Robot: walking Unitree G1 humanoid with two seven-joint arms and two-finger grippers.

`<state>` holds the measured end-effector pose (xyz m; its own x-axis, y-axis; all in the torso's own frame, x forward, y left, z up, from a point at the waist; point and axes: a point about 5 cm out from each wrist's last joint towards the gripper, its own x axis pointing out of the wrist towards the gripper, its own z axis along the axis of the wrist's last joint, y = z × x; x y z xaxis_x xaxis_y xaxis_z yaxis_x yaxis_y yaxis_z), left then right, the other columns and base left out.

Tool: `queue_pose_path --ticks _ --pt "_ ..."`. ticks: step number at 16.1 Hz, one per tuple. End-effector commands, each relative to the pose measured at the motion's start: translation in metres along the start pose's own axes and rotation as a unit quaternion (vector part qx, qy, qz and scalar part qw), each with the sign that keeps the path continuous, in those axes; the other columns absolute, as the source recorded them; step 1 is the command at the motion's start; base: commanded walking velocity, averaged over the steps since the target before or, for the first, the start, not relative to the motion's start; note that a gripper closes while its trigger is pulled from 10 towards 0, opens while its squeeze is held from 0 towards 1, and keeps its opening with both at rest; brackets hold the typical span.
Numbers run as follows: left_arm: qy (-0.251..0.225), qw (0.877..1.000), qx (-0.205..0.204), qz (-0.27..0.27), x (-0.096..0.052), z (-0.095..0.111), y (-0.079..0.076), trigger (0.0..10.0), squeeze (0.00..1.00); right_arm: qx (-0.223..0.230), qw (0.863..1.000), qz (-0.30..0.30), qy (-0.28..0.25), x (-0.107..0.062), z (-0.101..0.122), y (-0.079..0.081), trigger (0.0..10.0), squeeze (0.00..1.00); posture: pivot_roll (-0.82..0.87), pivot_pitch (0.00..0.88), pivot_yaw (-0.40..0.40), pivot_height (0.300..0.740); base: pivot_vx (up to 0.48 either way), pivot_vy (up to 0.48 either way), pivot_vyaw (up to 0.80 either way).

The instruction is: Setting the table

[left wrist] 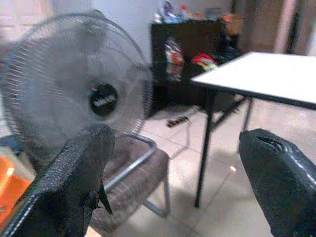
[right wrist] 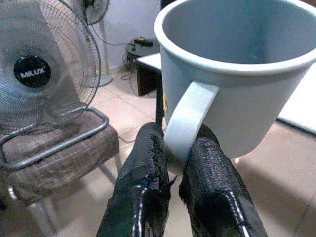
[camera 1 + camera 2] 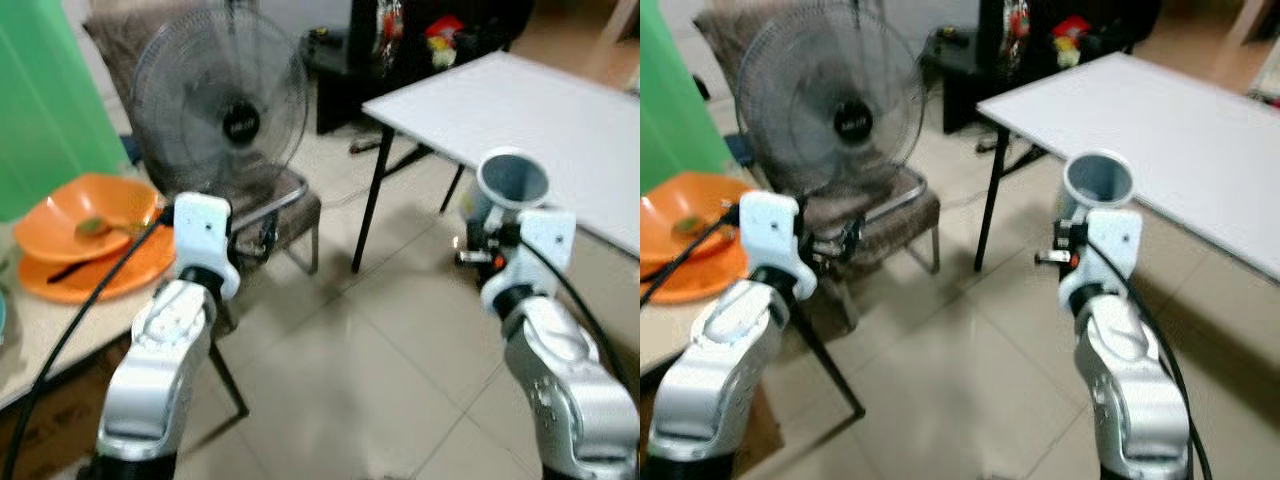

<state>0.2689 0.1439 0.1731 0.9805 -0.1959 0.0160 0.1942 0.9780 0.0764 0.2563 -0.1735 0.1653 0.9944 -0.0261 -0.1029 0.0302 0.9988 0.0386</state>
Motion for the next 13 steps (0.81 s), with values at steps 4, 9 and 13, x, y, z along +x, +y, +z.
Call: queue_pose_path --ticks 4,9,13 --pt "-0.010 1.000 0.002 -0.017 0.0048 0.0049 -0.0037 10.0 0.00 0.001 1.000 -0.007 -0.016 0.0002 0.0057 -0.0018 10.0 0.00 0.11 0.000 0.025 0.740 0.412 0.000 -0.39" --pt "-0.012 1.000 0.005 -0.026 0.0080 0.0054 -0.0050 10.0 0.00 -0.002 1.000 -0.012 -0.025 0.0003 0.0081 -0.0030 10.0 0.00 0.11 0.000 0.029 0.740 0.422 0.000 -0.58" --pt "-0.012 1.000 0.005 -0.024 0.0082 0.0038 -0.0038 10.0 0.00 -0.021 0.999 -0.003 -0.031 0.0017 0.0099 0.0005 10.0 0.00 0.11 0.000 0.022 0.740 0.431 0.000 0.00"
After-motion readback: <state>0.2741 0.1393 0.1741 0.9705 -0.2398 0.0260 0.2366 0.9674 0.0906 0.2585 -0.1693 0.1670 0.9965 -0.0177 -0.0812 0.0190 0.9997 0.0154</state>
